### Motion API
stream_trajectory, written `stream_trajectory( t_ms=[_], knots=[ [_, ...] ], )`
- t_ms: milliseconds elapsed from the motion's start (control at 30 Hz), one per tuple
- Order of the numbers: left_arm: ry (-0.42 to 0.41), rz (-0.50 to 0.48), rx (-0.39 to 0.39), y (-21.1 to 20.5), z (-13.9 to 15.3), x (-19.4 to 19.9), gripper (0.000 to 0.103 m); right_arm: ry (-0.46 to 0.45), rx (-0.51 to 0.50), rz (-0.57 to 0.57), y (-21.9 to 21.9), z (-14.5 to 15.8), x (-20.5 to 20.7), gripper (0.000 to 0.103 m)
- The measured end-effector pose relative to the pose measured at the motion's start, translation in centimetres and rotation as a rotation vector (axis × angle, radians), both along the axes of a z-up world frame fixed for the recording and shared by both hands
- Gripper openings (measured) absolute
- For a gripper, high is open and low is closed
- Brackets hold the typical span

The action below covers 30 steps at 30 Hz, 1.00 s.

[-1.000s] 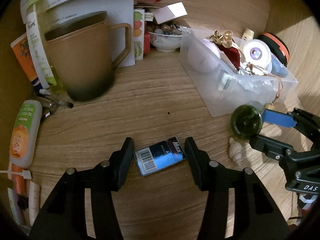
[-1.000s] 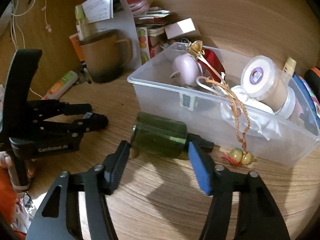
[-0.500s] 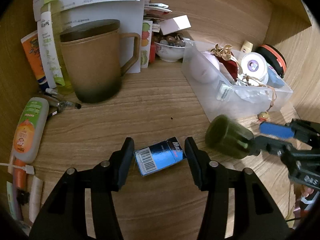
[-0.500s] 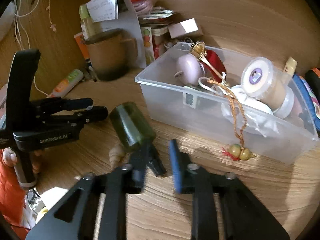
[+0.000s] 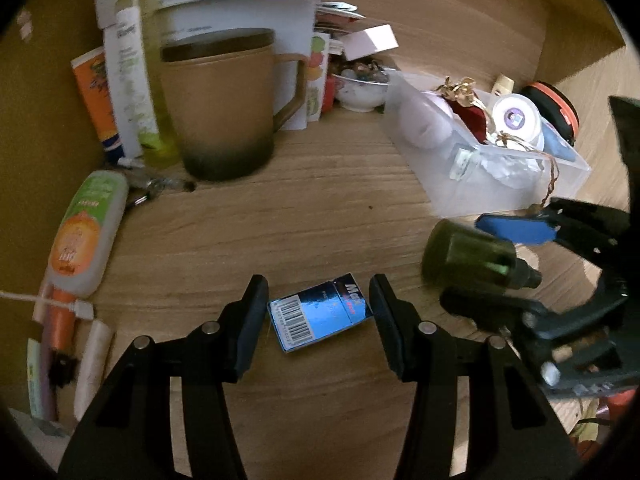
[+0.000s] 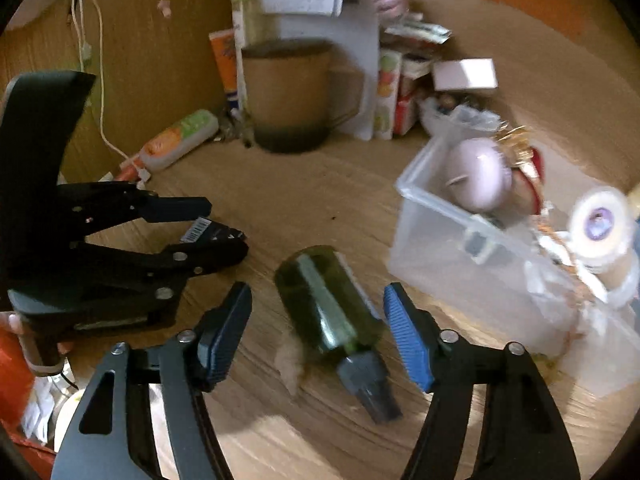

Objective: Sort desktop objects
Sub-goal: 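Lift the green bottle upright with the right gripper while the left gripper lifts the card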

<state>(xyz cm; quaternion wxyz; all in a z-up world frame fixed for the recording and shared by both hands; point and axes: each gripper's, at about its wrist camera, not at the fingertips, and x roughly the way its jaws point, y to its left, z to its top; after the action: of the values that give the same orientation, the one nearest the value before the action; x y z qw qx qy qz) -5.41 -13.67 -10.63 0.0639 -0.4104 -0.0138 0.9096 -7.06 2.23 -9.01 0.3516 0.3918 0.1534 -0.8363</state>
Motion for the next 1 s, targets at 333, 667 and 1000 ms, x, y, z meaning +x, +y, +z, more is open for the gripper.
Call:
stream_trajectory(
  t_ms=[333,667,1000],
  knots=[
    [0.039,0.013,0.03,-0.6,1.6,0.4,0.052,0.013,-0.066,-0.015,0.9,1.5,0.4,0.038],
    [0.111,-0.027,0.024,2.1,4.6,-0.1,0.052,0.11,-0.147,-0.043,4.5,6.0,1.7,0.038],
    [0.185,-0.063,-0.01,5.8,7.8,-1.0,0.052,0.179,-0.186,-0.122,9.6,8.6,0.7,0.038]
  ],
)
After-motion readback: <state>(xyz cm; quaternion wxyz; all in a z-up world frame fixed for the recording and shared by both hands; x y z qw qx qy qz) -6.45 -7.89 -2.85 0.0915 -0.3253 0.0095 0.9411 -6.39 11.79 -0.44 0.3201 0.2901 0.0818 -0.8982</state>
